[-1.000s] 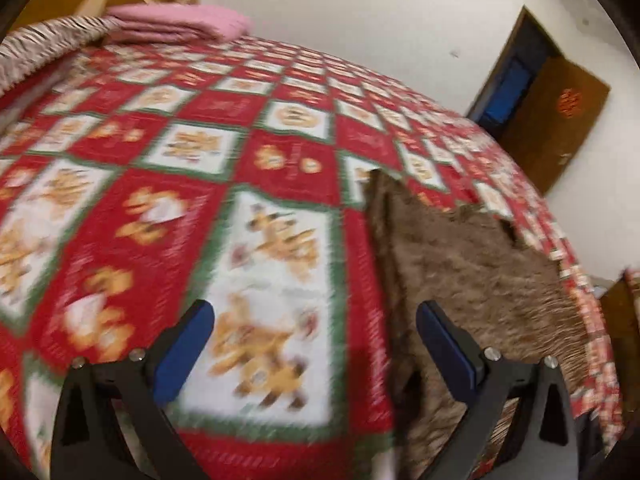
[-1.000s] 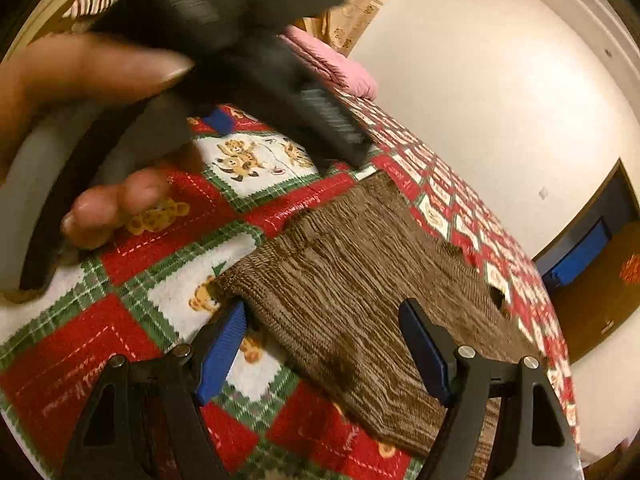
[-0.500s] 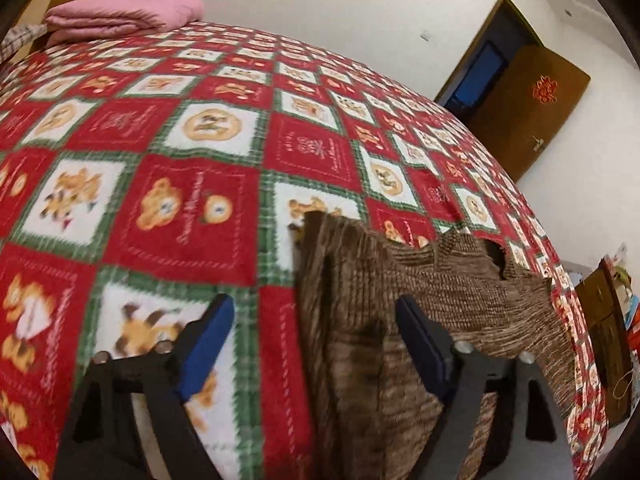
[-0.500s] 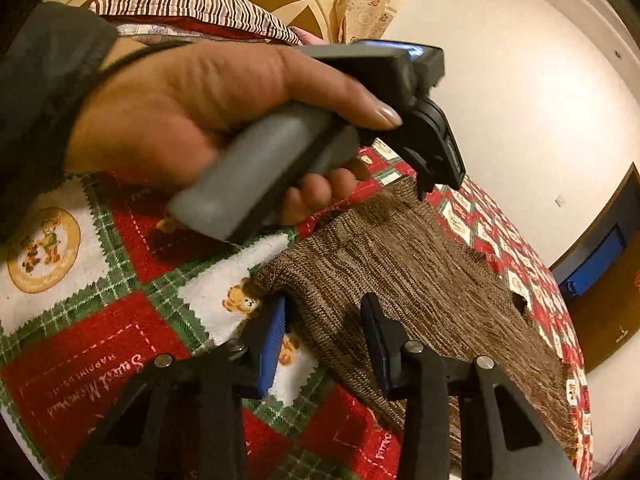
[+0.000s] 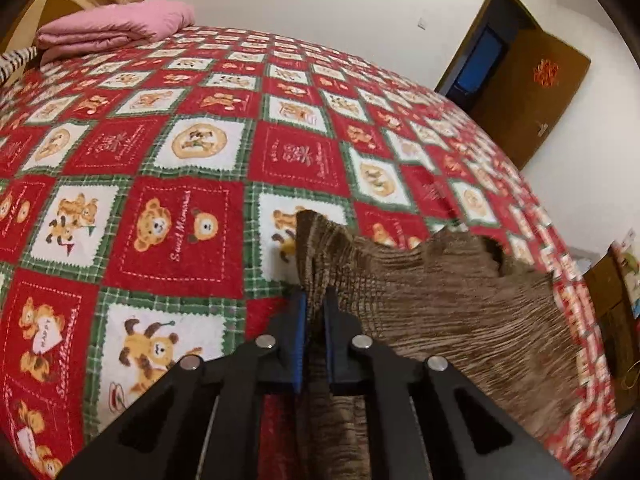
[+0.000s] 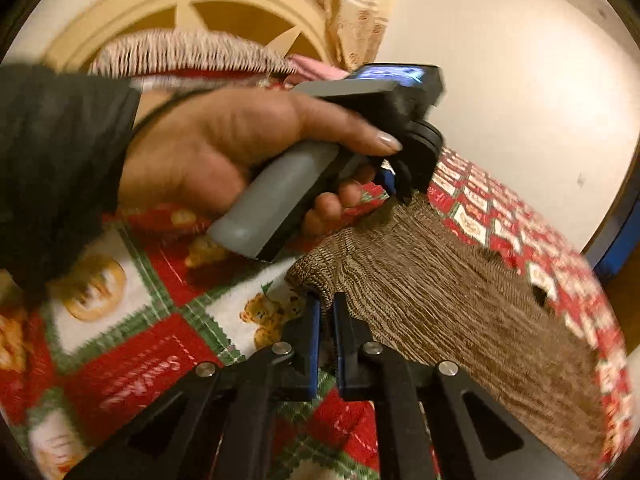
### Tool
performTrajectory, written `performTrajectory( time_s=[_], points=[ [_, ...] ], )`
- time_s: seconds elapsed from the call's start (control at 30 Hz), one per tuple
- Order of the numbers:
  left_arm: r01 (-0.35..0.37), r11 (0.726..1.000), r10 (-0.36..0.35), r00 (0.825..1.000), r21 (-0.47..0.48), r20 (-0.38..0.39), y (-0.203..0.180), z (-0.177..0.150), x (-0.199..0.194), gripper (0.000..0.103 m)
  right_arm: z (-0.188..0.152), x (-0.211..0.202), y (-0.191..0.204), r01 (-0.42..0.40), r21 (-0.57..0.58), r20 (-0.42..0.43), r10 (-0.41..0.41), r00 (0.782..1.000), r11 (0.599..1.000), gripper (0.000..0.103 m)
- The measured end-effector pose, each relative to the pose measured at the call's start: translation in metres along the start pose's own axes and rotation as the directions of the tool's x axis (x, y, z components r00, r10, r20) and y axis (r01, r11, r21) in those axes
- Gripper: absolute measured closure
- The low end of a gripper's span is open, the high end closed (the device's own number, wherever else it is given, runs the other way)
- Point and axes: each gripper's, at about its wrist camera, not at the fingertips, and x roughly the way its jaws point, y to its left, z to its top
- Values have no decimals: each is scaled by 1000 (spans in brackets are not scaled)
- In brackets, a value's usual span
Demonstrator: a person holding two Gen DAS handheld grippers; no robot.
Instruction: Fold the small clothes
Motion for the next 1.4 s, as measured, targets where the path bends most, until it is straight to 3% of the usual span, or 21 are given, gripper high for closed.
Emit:
performTrajectory(
  time_s=[0.23,0.4,0.57,0.73,0.77,0.8,0.87,0.9,1.07,1.2,1.27,1.3,1.33,1.37,1.4],
  points=[
    [61,996,-59,998,-61,34,-22,12,-25,95,-1,-36,-45,-115,226,70,101,992,967,98],
    [69,995,-66,997,-74,42,-48,18,-36,95,-14,-51,-71,-126,312,105,98,990,942,101],
    [10,1000,-10,999,-11,46,-78,23,-42,95,-25,-63,-94,-131,372,109,97,989,919,101],
    [-57,997,55,998,44,35,-73,26,-39,95,-25,-49,-65,-76,232,13,75,997,970,99],
    [-60,998,59,998,36,33,-64,26,-38,95,-25,-46,-53,-56,176,3,56,998,983,93],
    [-52,998,51,998,27,26,-57,26,-37,95,-26,-43,-45,-43,126,-1,44,999,991,78],
    [-52,999,52,999,15,16,-45,22,-33,95,-25,-32,-23,13,31,-26,-12,1000,999,61],
    [-50,999,50,999,11,12,-40,21,-31,95,-24,-26,-14,35,-5,-31,-35,999,999,59],
    [-7,1000,7,1000,-18,-11,-19,19,-17,95,-13,8,24,128,-169,-69,-141,988,977,59],
    [31,999,-31,999,-18,-20,-14,19,-9,95,0,35,48,221,-312,-65,-253,965,924,59],
    [40,999,-41,999,-14,-25,-13,19,-7,95,9,47,49,224,-329,-69,-260,963,918,59],
    [41,999,-42,999,-14,-27,-12,19,-6,95,12,52,48,210,-326,-72,-246,967,922,62],
    [41,999,-42,999,-16,-29,-11,20,-5,95,14,53,46,191,-322,-79,-227,971,927,73],
    [43,999,-44,999,-19,-31,-11,20,-6,95,15,54,45,146,-312,-98,-184,978,939,95],
    [46,999,-47,998,-23,-32,-11,20,-7,95,15,51,44,135,-305,-99,-172,980,943,95]
  ],
)
